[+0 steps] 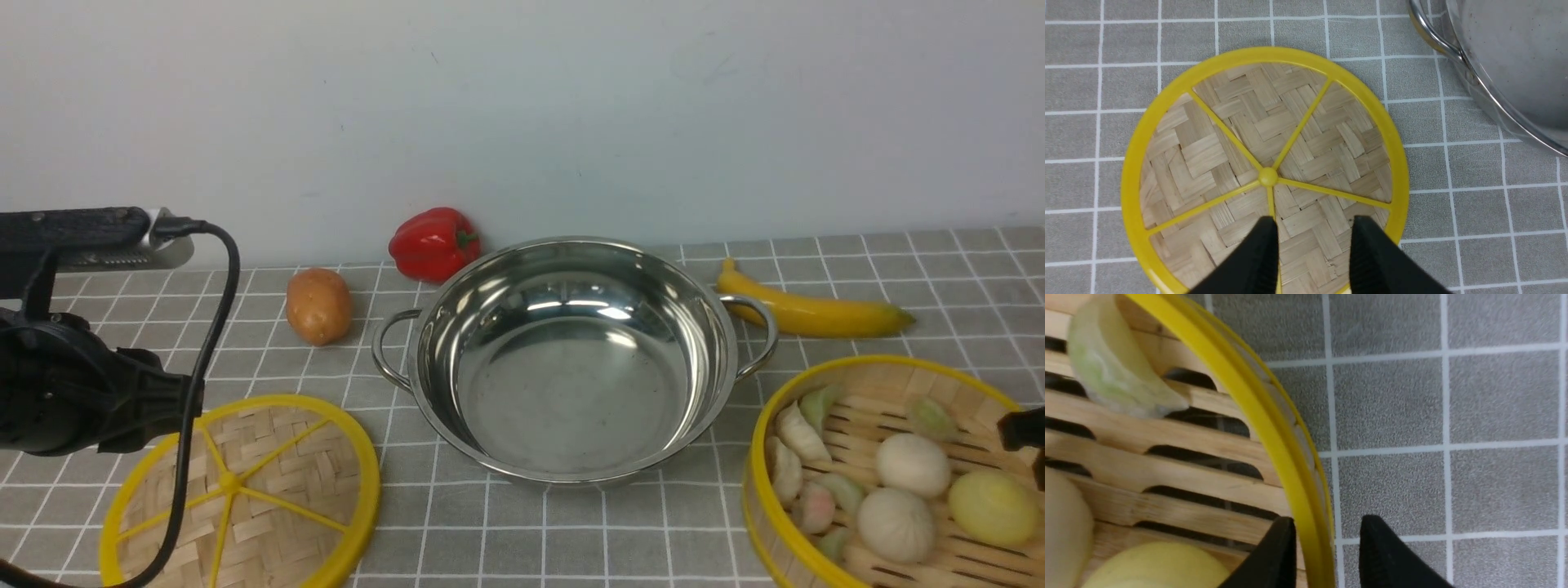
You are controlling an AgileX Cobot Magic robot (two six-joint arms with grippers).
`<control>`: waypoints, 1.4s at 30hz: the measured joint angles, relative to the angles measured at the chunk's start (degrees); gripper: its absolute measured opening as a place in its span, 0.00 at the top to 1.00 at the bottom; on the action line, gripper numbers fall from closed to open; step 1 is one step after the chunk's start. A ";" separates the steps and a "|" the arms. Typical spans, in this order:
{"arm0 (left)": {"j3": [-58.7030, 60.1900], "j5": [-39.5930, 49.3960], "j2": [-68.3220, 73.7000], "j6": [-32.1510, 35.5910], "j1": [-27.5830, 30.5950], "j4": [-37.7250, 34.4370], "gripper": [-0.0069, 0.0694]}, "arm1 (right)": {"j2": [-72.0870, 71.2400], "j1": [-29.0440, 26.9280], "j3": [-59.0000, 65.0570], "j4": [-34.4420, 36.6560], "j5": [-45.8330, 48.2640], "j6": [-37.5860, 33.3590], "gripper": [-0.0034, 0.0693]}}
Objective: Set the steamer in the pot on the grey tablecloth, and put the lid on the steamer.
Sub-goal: 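Reach for and grasp the rim of the bamboo steamer holding the buns with the right gripper, then place the bamboo steamer basket of food into the steel pot with the right gripper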
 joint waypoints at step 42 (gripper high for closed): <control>0.00 0.04 0.00 0.00 0.00 -0.04 0.59 | 0.49 21.74 -35.72 6.33 30.14 5.52 0.86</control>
